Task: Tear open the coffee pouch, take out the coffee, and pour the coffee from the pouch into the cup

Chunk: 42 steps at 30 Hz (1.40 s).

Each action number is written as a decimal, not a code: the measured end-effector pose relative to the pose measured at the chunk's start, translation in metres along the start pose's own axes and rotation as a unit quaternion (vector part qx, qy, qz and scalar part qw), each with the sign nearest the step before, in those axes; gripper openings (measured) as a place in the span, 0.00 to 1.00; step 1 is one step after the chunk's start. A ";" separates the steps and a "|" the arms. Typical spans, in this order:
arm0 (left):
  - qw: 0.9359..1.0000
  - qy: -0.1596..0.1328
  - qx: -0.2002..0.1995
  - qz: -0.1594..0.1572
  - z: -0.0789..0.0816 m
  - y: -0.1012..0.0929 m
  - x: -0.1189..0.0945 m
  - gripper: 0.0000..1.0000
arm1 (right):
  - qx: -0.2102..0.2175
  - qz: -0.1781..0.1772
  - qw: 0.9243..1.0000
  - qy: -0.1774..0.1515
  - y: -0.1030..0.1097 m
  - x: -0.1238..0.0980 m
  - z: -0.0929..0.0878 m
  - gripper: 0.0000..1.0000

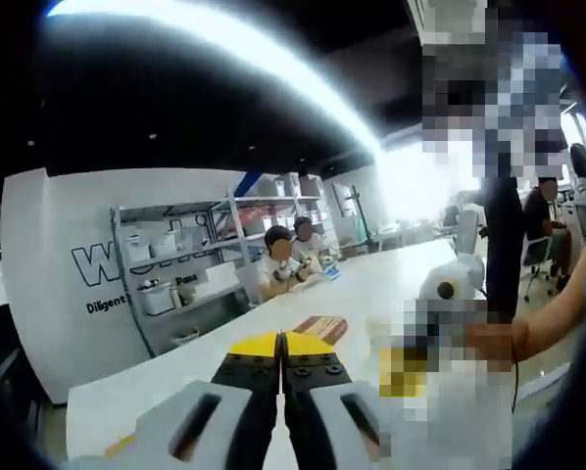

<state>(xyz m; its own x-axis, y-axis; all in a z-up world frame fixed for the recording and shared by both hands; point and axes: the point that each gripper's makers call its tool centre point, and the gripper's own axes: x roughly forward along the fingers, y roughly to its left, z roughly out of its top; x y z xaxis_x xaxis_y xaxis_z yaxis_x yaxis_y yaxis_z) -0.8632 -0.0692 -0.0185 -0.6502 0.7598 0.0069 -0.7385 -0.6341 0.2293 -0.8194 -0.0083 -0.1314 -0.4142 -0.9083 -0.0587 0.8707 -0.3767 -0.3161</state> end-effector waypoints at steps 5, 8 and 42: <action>0.999 0.025 0.003 0.030 -0.020 0.007 -0.018 0.02 | 0.006 0.013 1.000 -0.012 0.005 -0.001 -0.001 0.01; 0.997 0.046 -0.006 0.064 -0.038 0.023 -0.036 0.02 | 0.015 0.017 1.000 -0.020 0.004 -0.003 0.000 0.01; 0.889 0.174 0.001 0.424 -0.251 0.110 -0.310 0.04 | 0.040 0.067 0.997 -0.029 0.027 0.024 0.010 0.01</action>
<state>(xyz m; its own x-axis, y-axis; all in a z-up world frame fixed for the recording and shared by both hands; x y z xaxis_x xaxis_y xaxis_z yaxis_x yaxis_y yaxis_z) -0.7877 -0.4100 -0.2397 -0.9889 -0.0822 -0.1238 0.0436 -0.9570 0.2868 -0.8036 -0.0418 -0.1316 -0.2792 -0.9594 -0.0393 0.9365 -0.2630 -0.2320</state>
